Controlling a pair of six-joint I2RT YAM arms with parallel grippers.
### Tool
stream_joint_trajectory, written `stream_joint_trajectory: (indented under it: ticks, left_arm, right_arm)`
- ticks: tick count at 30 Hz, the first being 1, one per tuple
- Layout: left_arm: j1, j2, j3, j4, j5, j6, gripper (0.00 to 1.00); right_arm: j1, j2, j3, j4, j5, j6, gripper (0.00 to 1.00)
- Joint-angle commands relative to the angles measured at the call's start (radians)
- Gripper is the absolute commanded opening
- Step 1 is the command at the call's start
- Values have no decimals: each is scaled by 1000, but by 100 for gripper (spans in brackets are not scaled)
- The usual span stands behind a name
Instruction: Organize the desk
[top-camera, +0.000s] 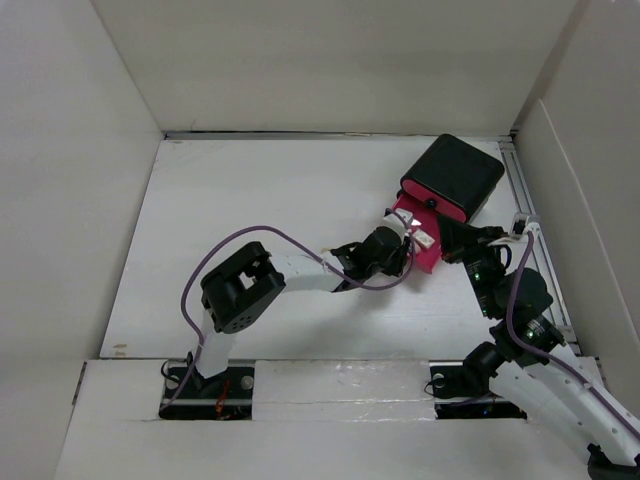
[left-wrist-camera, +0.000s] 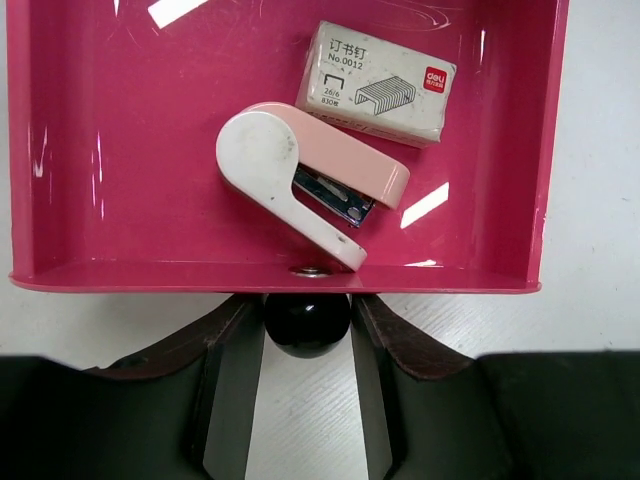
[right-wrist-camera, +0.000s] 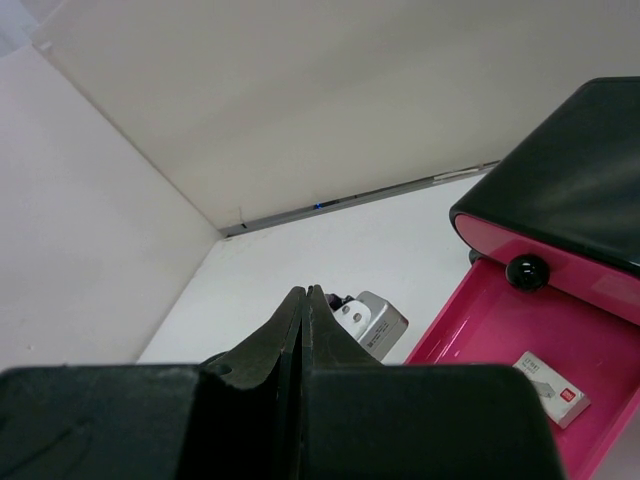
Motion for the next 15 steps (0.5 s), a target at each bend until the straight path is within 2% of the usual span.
stream_joint_trajectory:
  ticks: [1, 5, 7, 13, 15]
  left_arm:
    - [3, 1, 45, -1, -26, 21, 34]
    - [3, 16, 57, -24, -34, 21, 35]
    - [3, 13, 52, -26, -46, 21, 33]
    - [3, -21, 54, -32, -74, 23, 10]
    - [3, -54, 48, -23, -79, 24, 9]
  right_arm:
    - [5, -7, 9, 43, -11, -4, 1]
    - [5, -6, 10, 43, -12, -4, 1]
    - [5, -6, 9, 43, -14, -6, 1]
    - [5, -3, 9, 46, -17, -4, 1]
    - [5, -3, 9, 46, -17, -4, 1]
